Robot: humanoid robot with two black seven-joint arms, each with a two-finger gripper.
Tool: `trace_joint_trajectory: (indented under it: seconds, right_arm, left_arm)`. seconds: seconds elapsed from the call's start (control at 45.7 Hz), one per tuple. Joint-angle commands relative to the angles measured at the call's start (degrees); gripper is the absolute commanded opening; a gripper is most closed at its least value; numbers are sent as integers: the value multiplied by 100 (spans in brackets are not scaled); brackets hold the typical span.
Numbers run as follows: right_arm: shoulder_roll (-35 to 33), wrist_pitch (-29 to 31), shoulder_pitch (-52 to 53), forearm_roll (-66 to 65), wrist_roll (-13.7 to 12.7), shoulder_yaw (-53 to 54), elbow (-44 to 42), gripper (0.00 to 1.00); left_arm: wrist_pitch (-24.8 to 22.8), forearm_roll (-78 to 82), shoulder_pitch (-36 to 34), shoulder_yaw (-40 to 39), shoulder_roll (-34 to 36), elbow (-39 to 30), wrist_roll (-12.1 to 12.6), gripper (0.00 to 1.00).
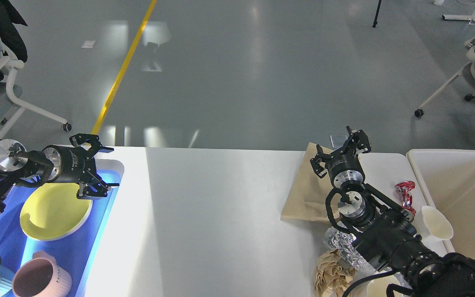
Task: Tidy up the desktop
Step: 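Release the yellow plate and raise the left gripper away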
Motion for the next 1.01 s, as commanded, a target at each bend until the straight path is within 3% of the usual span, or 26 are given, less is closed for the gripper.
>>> trace_joint_trajectory:
  seconds: [0.0, 0.153, 0.767, 0.942, 0.986]
  right_arm:
    - [0, 2, 0, 0, 0, 0, 0, 100]
    - [0, 2, 0, 0, 9, 0, 0, 100]
    - [0, 2, 0, 0, 0, 0, 9, 100]
    - [0, -7, 0, 0, 0, 0, 9, 100]
    - [0, -7, 0, 0, 0, 0, 9, 100]
  left_arm:
    - [0, 22, 525, -1586, -275, 142, -9, 97]
    - [0, 48, 657, -2563, -548, 414, -17, 97]
    - [-9, -5, 833, -3328, -575, 511, -501, 97]
    - [-18, -5, 1044, -3715, -618, 520, -887, 97]
    - [-18, 4, 1070, -3724, -784, 511, -1123, 97]
